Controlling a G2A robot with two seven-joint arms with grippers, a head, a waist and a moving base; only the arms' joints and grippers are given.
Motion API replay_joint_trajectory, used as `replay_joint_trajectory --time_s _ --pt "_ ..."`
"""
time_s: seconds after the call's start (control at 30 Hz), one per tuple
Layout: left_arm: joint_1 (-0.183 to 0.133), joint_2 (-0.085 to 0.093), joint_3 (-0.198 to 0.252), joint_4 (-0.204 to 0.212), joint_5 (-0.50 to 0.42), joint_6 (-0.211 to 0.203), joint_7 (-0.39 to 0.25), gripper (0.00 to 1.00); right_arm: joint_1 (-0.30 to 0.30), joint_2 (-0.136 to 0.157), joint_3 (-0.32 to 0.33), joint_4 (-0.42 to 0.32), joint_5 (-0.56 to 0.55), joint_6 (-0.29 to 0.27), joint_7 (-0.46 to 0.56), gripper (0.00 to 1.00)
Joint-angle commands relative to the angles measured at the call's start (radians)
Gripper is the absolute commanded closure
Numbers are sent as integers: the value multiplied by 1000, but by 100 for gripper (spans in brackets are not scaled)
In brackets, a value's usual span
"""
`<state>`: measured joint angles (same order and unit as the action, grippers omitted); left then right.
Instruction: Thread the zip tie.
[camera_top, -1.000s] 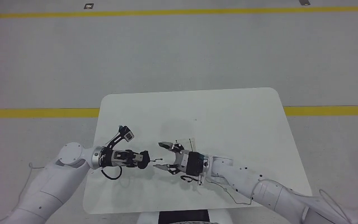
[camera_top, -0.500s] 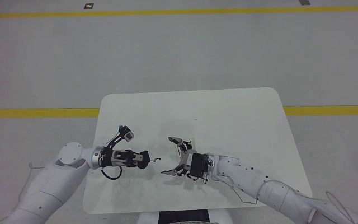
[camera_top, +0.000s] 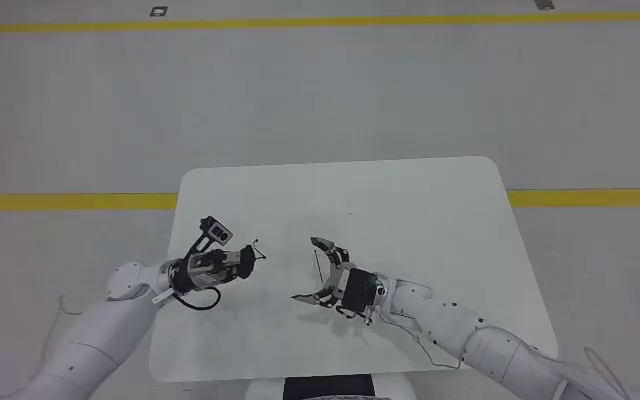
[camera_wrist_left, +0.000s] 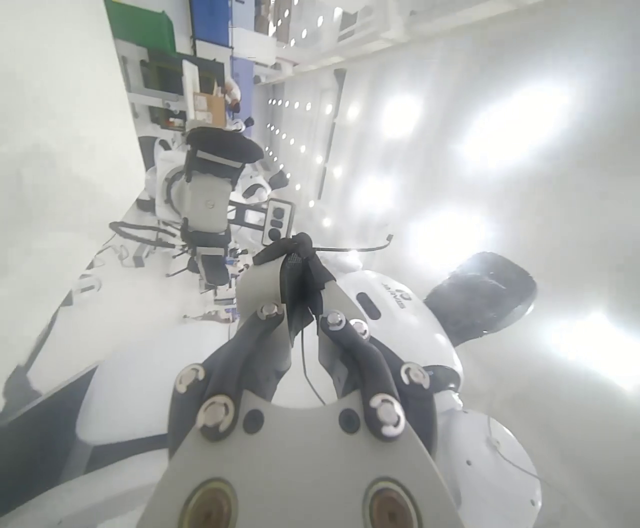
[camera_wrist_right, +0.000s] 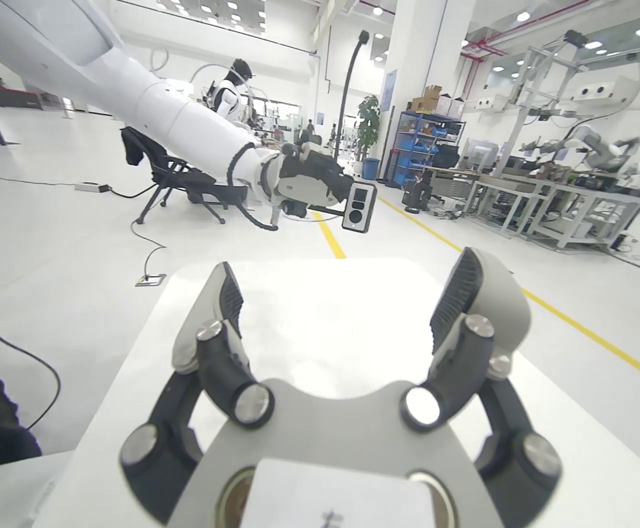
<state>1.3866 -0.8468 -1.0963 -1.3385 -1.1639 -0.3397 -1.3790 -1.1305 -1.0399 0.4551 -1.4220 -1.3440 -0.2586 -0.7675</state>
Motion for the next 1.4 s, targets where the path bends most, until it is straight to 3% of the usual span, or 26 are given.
replay_joint_trajectory --time_s 0.0,0.17,0.47,0.53,0.6,0.77,0.9,1.07,1.2,1.37 --pt "-8 -6 7 19 -8 3 10 100 -11 -1 16 -1 -3 29 9 0" --pt "-27 -28 46 40 -58 33 15 100 -29 -7 40 -7 -55 118 33 0" --pt "-33 -30 47 47 -49 22 20 100 -29 -7 40 -7 -55 118 33 0" --pt "-30 -34 53 39 -65 47 58 100 -29 -7 40 -7 -55 118 33 0" --pt "-28 -42 66 42 -85 86 110 100 -26 -9 50 -23 -128 181 69 0" --pt "-38 -63 104 40 -160 172 106 100 -36 -13 61 -70 -226 282 79 0" --pt "-59 -79 127 37 -172 184 111 100 -4 -9 33 -71 -226 369 73 0" --pt "-76 -99 139 36 -248 220 88 100 13 -7 11 -77 -226 471 62 0" --pt "-90 -114 146 60 -299 239 71 100 20 -10 -8 -76 -226 537 66 0" --pt "-96 -117 148 63 -305 247 55 100 21 -10 -10 -75 -226 542 65 0"
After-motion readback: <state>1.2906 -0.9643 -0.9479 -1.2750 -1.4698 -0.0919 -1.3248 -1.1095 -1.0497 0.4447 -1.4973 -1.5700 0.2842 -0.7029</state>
